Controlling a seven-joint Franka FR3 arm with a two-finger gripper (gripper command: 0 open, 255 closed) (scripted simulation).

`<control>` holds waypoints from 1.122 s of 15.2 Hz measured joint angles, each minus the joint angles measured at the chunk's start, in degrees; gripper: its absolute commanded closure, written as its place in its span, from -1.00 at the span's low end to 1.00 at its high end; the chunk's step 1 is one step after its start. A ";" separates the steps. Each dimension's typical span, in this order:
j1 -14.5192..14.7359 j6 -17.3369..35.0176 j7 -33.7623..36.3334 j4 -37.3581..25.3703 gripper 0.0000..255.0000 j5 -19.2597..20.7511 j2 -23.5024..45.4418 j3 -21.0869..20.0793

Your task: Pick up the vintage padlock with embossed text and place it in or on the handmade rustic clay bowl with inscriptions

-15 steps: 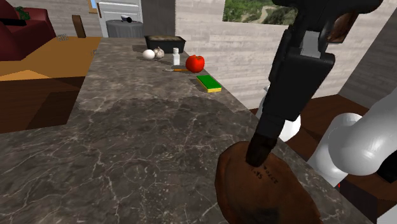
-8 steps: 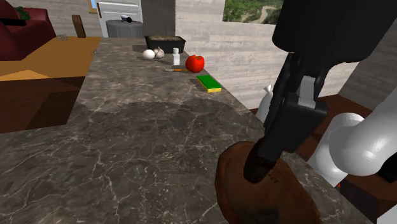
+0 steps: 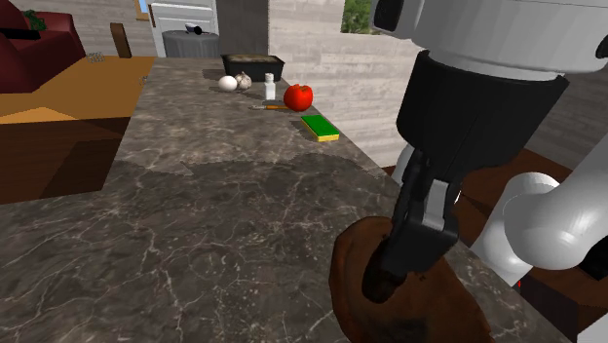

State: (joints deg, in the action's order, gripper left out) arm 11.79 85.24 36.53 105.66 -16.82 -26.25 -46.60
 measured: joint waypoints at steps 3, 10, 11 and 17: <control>0.20 1.54 -0.27 1.91 1.00 -0.31 -0.45 -0.09; 0.27 1.93 -0.29 2.39 -1.00 -0.42 -0.59 -0.15; 0.27 1.93 -0.29 2.39 -1.00 -0.42 -0.59 -0.15; 0.04 -0.17 0.26 -0.28 -1.00 -0.05 0.02 -0.16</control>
State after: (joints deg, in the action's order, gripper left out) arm 11.83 85.08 36.79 105.37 -16.86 -26.23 -46.75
